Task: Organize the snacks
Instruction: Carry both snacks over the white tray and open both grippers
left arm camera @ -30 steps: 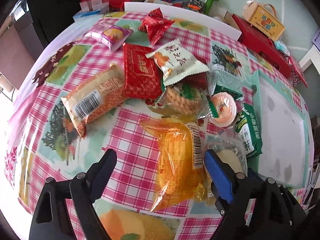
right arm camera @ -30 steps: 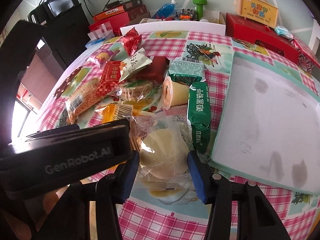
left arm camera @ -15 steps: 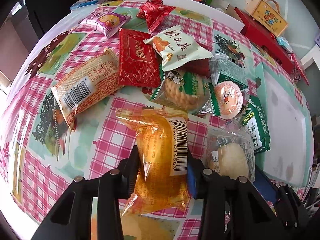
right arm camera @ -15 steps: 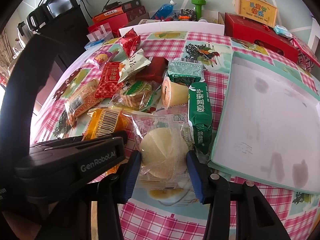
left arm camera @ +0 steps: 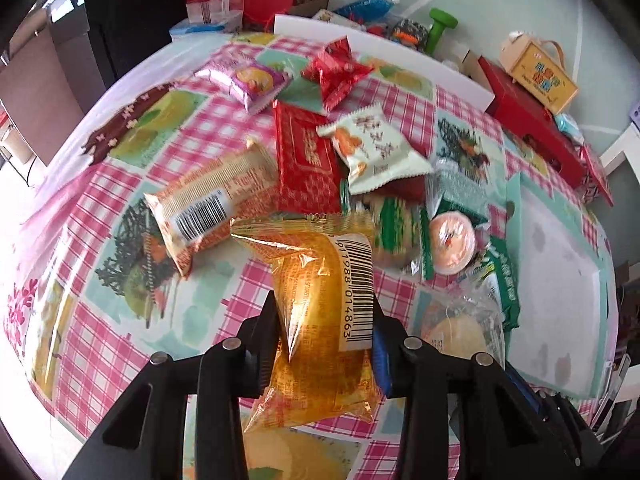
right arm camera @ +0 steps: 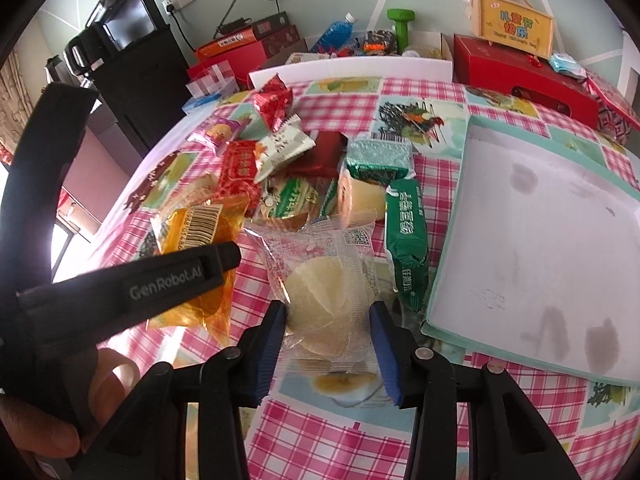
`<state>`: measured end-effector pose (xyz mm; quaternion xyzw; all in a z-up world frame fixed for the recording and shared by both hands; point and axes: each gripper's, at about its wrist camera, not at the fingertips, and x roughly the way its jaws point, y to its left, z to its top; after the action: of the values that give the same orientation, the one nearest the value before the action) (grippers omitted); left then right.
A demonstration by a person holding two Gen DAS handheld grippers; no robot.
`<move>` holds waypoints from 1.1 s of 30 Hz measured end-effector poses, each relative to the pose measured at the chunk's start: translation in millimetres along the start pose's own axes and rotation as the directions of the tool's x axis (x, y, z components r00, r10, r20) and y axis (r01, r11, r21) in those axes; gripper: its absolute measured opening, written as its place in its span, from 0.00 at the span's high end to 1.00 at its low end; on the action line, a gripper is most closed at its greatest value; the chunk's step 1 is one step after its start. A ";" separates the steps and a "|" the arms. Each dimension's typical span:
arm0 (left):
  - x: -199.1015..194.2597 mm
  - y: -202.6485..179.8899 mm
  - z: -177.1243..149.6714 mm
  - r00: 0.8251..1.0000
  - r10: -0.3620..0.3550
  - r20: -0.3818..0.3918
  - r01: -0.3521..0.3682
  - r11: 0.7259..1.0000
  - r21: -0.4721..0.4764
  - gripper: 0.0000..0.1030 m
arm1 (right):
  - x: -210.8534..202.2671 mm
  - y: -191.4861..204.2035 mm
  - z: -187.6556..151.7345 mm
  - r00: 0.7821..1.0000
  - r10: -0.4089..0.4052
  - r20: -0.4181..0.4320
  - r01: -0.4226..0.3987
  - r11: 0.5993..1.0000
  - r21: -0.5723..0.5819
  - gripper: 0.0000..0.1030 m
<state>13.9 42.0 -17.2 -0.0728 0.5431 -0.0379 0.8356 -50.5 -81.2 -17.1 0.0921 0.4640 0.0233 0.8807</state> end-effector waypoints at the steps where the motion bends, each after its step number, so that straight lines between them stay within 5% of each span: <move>1: -3.9 0.1 0.8 1.000 -0.003 0.011 0.003 1.000 -0.002 0.61 | -1.9 0.2 0.3 1.000 0.003 0.007 -0.003 1.000 0.001 0.55; 10: -23.8 -7.7 4.1 0.997 -0.019 0.077 0.018 1.000 0.014 0.61 | -31.9 -9.2 9.8 0.992 0.008 0.126 -0.014 0.999 0.045 0.55; 17: -27.2 -29.5 5.4 0.997 -0.029 0.075 0.026 0.999 0.046 0.61 | -50.8 -56.0 21.4 0.971 -0.113 0.209 0.078 0.983 0.168 0.55; 21: -29.6 -53.0 9.5 0.995 -0.067 0.069 0.061 0.995 0.084 0.61 | -59.4 -94.1 24.6 0.947 -0.236 0.216 0.172 0.945 0.280 0.55; 33: -8.4 -169.6 30.1 0.993 -0.107 0.052 0.088 0.952 0.292 0.60 | -66.6 -188.1 27.6 0.893 -0.422 0.156 0.304 0.822 0.482 0.55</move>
<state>40.6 -121.8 30.0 0.0222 0.4991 -0.1557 0.8522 -74.1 -278.2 17.7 0.2023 0.3482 -0.2651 0.8761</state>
